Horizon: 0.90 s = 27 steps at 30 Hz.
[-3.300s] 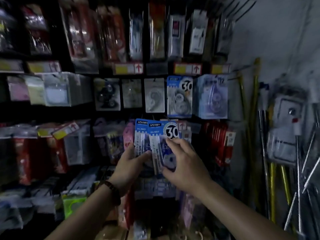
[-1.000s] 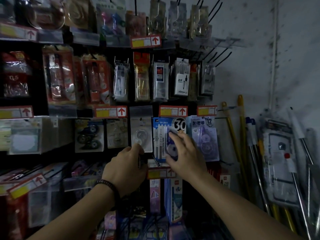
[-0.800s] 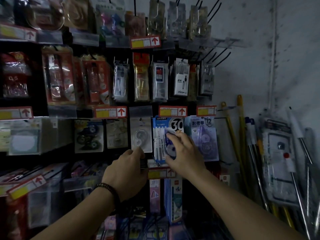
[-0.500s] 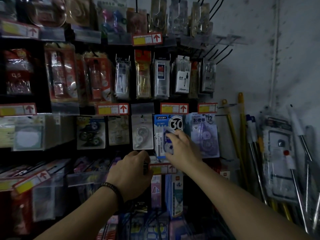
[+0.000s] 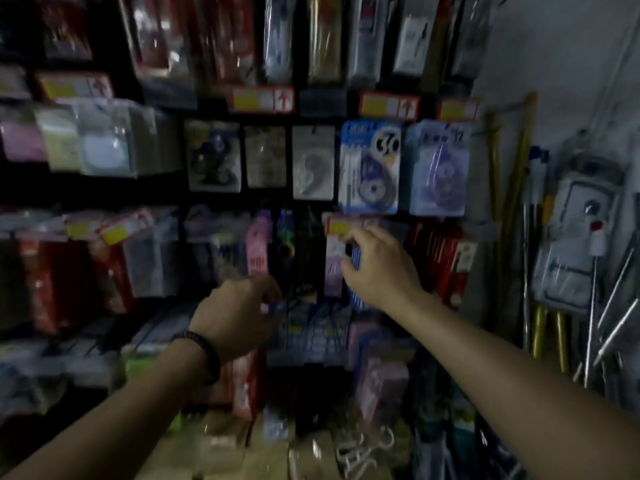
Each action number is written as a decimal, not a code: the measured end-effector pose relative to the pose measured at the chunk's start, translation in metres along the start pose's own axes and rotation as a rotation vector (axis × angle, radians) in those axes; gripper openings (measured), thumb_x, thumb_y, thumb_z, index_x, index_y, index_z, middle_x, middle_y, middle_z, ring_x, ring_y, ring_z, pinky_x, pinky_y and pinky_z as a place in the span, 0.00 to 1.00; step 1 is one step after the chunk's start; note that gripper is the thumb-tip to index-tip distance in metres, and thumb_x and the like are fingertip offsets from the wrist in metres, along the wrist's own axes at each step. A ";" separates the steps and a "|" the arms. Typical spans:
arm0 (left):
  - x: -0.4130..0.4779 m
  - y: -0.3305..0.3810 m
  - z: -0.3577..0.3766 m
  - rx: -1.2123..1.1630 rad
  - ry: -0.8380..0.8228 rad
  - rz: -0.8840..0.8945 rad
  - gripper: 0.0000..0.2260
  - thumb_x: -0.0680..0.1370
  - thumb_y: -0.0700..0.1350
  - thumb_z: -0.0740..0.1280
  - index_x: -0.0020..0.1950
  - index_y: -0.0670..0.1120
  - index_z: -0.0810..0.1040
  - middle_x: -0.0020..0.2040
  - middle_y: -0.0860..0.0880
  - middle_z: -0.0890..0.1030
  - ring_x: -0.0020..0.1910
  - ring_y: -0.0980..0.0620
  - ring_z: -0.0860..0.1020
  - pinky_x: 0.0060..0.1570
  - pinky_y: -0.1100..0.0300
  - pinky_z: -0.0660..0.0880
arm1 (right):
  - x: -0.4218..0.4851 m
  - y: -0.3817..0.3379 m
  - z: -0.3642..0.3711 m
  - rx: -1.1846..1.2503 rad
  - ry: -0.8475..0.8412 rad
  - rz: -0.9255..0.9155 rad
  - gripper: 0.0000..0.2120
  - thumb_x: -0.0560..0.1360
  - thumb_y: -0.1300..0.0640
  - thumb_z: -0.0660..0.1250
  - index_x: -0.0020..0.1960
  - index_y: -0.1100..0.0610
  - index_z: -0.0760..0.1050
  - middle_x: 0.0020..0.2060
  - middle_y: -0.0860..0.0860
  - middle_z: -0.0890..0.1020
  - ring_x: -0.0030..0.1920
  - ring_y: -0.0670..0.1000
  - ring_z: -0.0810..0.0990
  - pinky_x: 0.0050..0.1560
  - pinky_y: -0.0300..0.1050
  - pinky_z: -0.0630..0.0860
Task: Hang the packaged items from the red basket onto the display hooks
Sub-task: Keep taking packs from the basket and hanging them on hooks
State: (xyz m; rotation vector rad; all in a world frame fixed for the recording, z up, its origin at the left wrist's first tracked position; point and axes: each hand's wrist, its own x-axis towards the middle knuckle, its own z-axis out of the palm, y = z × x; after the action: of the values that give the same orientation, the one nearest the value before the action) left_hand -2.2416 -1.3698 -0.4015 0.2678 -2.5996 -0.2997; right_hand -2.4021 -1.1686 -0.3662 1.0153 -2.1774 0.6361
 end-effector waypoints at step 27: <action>-0.313 -0.164 0.326 -0.163 -0.751 -0.497 0.06 0.80 0.51 0.71 0.57 0.55 0.82 0.57 0.50 0.85 0.57 0.45 0.83 0.50 0.54 0.77 | -0.511 -0.037 0.361 0.282 -1.170 0.665 0.09 0.76 0.57 0.73 0.55 0.54 0.80 0.48 0.53 0.85 0.50 0.56 0.83 0.52 0.50 0.81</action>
State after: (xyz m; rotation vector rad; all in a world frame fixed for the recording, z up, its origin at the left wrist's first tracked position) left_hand -2.1174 -1.3977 -0.8648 0.8910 -3.1666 -0.9348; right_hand -2.2457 -1.1772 -0.9732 0.8719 -3.6229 0.7449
